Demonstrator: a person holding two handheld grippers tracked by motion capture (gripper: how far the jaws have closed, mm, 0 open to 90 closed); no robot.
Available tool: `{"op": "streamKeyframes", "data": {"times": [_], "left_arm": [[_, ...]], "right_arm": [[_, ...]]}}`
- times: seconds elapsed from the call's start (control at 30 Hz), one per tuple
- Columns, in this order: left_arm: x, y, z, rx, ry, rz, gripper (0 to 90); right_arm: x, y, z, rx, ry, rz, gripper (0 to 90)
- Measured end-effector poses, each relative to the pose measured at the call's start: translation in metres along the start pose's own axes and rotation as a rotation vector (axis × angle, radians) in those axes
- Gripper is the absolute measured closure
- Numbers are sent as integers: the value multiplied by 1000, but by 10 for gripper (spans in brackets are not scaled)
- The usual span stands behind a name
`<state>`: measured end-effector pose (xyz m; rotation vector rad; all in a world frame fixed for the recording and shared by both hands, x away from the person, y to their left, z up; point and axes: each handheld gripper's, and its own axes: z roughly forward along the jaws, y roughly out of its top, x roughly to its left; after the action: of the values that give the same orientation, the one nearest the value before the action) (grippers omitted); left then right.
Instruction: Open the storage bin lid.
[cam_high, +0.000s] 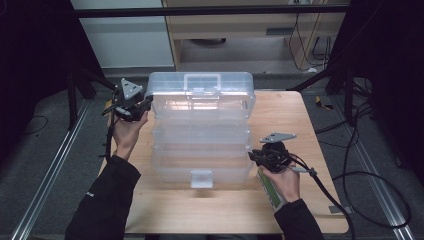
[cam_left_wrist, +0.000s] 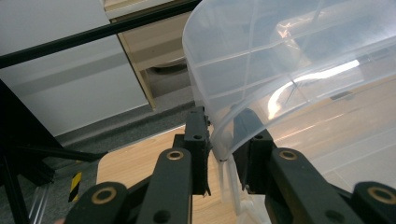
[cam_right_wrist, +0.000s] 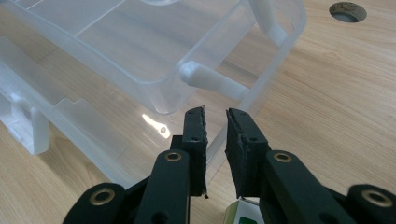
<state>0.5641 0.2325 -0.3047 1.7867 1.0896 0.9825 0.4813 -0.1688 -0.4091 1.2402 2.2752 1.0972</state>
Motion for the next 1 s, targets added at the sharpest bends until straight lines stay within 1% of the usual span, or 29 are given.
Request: {"op": "streamKeyframes", "data": {"times": [0.17, 0.43, 1.0], "left_arm": [[1, 2, 4, -5, 3, -9, 760], [4, 10, 14, 12, 10, -7, 759], [8, 18, 35, 13, 21, -23, 762]], "right_arm": [[0, 0, 0, 0, 1, 3, 777], [0, 0, 1, -6, -3, 6, 777], [-1, 0, 1, -8, -2, -10, 775]]}}
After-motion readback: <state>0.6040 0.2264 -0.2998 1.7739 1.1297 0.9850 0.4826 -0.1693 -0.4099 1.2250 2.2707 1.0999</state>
